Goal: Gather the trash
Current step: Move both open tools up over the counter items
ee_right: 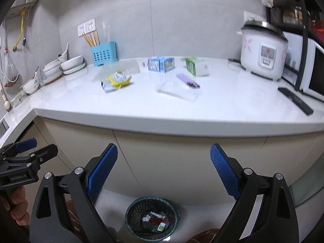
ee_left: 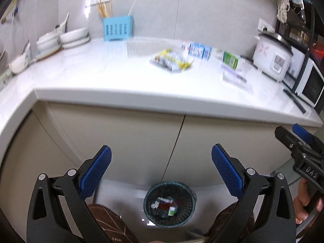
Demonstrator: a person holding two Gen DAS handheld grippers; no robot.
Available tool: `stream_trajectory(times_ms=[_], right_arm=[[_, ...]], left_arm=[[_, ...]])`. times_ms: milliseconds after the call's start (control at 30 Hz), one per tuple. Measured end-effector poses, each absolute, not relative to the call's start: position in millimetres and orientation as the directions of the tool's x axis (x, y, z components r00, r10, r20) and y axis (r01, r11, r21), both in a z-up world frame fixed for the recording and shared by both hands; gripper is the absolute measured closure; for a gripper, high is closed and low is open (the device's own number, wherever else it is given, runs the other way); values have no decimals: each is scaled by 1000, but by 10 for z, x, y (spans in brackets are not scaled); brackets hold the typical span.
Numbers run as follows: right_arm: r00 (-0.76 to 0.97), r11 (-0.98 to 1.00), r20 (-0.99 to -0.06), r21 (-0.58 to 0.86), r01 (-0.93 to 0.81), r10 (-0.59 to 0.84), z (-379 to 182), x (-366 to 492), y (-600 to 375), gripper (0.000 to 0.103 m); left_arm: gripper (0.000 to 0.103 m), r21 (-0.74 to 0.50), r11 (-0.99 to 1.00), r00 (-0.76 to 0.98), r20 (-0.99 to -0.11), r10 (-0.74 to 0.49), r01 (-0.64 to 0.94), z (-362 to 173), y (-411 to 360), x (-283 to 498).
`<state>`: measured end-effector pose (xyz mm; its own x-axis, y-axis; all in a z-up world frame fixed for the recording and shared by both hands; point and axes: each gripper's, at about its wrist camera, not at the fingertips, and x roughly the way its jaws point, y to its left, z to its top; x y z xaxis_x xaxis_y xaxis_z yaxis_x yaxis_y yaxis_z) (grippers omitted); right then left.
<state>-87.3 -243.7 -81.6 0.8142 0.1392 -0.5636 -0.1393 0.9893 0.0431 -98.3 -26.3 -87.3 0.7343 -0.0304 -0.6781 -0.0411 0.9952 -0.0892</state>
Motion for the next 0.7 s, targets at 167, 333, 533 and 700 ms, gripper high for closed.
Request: stream_trajectory(times_ms=[167, 333, 533, 700], right_arm=[[830, 989, -542, 9, -148, 129, -480, -692, -2375, 14], [828, 989, -547, 2, -151, 127, -298, -414, -2341, 14], [831, 992, -548, -6, -123, 100, -136, -11, -2387, 14], [816, 996, -573, 2, -94, 78, -38, 435, -2497, 14]], left_arm=[[6, -93, 995, 744, -667, -35, -37, -514, -309, -758], [6, -100, 994, 745, -667, -30, -49, -233, -316, -486], [6, -103, 993, 722, -691, -30, -58, -79, -299, -70], [6, -97, 992, 697, -717, -11, -85, -102, -269, 320]])
